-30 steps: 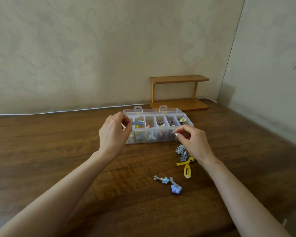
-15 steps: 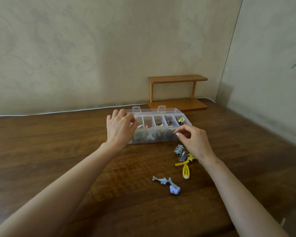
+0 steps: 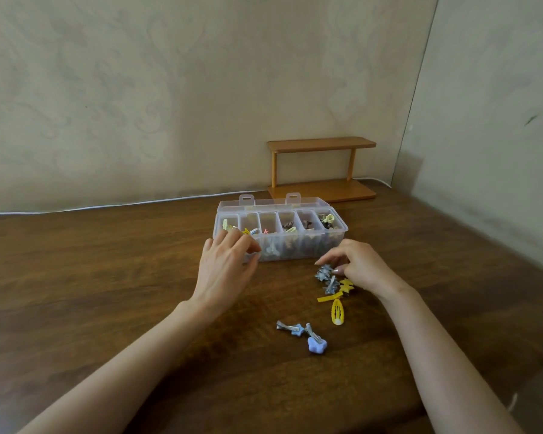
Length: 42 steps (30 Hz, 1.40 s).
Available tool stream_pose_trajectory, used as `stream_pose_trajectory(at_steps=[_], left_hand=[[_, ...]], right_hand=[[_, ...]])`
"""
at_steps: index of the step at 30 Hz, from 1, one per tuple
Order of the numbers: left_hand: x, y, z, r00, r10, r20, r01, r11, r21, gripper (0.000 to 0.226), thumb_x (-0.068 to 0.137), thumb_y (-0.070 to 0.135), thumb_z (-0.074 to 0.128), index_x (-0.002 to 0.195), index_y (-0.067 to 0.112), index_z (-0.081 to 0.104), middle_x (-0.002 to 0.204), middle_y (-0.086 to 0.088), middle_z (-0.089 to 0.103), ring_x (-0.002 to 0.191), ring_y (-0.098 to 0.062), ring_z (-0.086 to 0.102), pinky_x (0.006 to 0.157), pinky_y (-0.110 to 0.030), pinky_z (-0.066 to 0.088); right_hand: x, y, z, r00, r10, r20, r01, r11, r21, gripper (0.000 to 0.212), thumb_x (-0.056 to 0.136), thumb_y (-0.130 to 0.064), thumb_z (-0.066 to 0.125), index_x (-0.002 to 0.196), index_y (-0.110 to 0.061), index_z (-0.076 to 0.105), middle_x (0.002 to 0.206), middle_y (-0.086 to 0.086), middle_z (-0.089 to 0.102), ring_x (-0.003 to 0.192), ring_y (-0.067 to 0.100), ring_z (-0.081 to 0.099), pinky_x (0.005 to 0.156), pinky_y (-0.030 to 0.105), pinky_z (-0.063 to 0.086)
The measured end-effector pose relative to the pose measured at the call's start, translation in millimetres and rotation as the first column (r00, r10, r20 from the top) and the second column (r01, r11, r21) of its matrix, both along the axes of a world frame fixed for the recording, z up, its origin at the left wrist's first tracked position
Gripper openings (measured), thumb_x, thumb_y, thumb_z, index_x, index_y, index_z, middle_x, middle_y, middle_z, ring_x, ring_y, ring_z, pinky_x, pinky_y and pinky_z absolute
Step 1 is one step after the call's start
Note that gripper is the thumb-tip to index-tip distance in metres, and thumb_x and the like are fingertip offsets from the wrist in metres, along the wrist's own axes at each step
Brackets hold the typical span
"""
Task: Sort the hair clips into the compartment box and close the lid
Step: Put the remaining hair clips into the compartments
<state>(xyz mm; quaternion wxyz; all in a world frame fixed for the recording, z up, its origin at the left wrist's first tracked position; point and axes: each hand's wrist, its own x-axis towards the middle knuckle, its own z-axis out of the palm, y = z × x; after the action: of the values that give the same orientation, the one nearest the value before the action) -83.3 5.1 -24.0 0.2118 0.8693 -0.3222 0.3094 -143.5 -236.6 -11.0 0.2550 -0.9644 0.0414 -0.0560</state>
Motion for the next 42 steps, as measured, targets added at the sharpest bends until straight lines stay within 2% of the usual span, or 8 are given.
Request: stream_pose_trajectory(at_steps=[7, 11, 15, 21, 29, 33, 39, 42], left_hand=[[-9, 0, -10, 0.977, -0.132, -0.165, 0.124, 0.990, -0.062, 0.006, 0.085, 0.019, 0.063, 0.091, 0.018, 0.062, 0.091, 0.011, 0.051, 0.088, -0.010, 0.048, 0.073, -0.026, 0.046], [-12, -1, -10, 0.961, -0.167, -0.222, 0.152, 0.985, -0.084, 0.008, 0.085, 0.021, 0.063, 0.092, 0.019, 0.062, 0.093, 0.011, 0.052, 0.088, -0.008, 0.050, 0.073, -0.023, 0.047], [-14, -3, -10, 0.932, -0.192, -0.308, 0.163, 0.980, -0.116, 0.009, 0.085, 0.021, 0.063, 0.093, 0.020, 0.062, 0.094, 0.009, 0.055, 0.088, -0.007, 0.051, 0.075, -0.023, 0.049], [-25, -9, -1, 0.784, -0.302, -0.541, 0.166, 0.943, -0.287, 0.018, 0.086, 0.022, 0.061, 0.104, 0.020, 0.058, 0.093, 0.013, 0.059, 0.085, -0.002, 0.057, 0.070, -0.008, 0.046], [-30, -19, 0, 0.773, -0.336, -0.538, 0.200, 0.934, -0.296, 0.018, 0.083, 0.027, 0.064, 0.099, 0.019, 0.060, 0.092, 0.003, 0.065, 0.080, -0.006, 0.059, 0.068, -0.014, 0.047], [-30, -20, 0, 0.766, -0.345, -0.542, 0.198, 0.929, -0.312, 0.012, 0.083, 0.023, 0.064, 0.093, 0.017, 0.062, 0.089, 0.000, 0.064, 0.074, -0.005, 0.056, 0.063, -0.010, 0.045], [-30, -19, 0, 0.729, -0.392, -0.561, 0.145, 0.889, -0.433, 0.013, 0.081, 0.020, 0.068, 0.091, 0.015, 0.063, 0.086, 0.003, 0.068, 0.076, -0.003, 0.061, 0.062, -0.008, 0.044], [-30, -17, -1, 0.713, -0.415, -0.565, 0.153, 0.879, -0.452, 0.013, 0.083, 0.018, 0.065, 0.094, 0.017, 0.061, 0.089, 0.004, 0.069, 0.080, -0.002, 0.064, 0.066, -0.010, 0.047]], right_hand=[[2, 2, -5, 0.997, -0.001, 0.075, -0.002, 0.999, 0.037, 0.023, 0.080, -0.005, 0.069, 0.082, -0.027, 0.062, 0.097, -0.006, 0.054, 0.086, 0.008, 0.056, 0.076, 0.027, 0.052], [2, 1, -5, 0.996, -0.007, 0.087, -0.003, 0.994, 0.110, 0.020, 0.079, -0.006, 0.071, 0.078, -0.024, 0.063, 0.089, -0.006, 0.061, 0.084, 0.009, 0.060, 0.073, 0.027, 0.052], [1, 4, -2, 0.990, -0.019, 0.139, -0.013, 0.973, 0.230, 0.014, 0.080, -0.007, 0.070, 0.080, -0.020, 0.065, 0.087, -0.005, 0.063, 0.083, 0.006, 0.060, 0.065, 0.016, 0.044], [-1, 15, 2, 0.974, 0.043, 0.221, -0.149, 0.858, 0.491, 0.011, 0.078, -0.006, 0.072, 0.087, -0.012, 0.071, 0.081, 0.001, 0.069, 0.068, 0.005, 0.064, 0.063, 0.017, 0.052], [2, 27, -4, 0.951, 0.178, 0.252, -0.299, 0.727, 0.618, 0.020, 0.077, 0.001, 0.071, 0.093, -0.009, 0.068, 0.080, 0.003, 0.066, 0.075, 0.017, 0.065, 0.072, 0.031, 0.056], [3, 35, -3, 0.939, 0.195, 0.284, -0.340, 0.658, 0.672, 0.026, 0.077, 0.002, 0.070, 0.099, -0.011, 0.066, 0.085, 0.006, 0.065, 0.080, 0.016, 0.064, 0.071, 0.028, 0.056], [4, 44, -8, 0.958, 0.162, 0.237, -0.282, 0.688, 0.668, 0.016, 0.081, -0.009, 0.070, 0.096, -0.009, 0.067, 0.085, 0.001, 0.069, 0.076, 0.007, 0.066, 0.064, 0.018, 0.050], [4, 43, -6, 0.959, 0.133, 0.252, -0.273, 0.683, 0.678, 0.012, 0.081, -0.010, 0.070, 0.093, -0.010, 0.068, 0.082, 0.001, 0.069, 0.072, 0.008, 0.065, 0.064, 0.020, 0.051]])
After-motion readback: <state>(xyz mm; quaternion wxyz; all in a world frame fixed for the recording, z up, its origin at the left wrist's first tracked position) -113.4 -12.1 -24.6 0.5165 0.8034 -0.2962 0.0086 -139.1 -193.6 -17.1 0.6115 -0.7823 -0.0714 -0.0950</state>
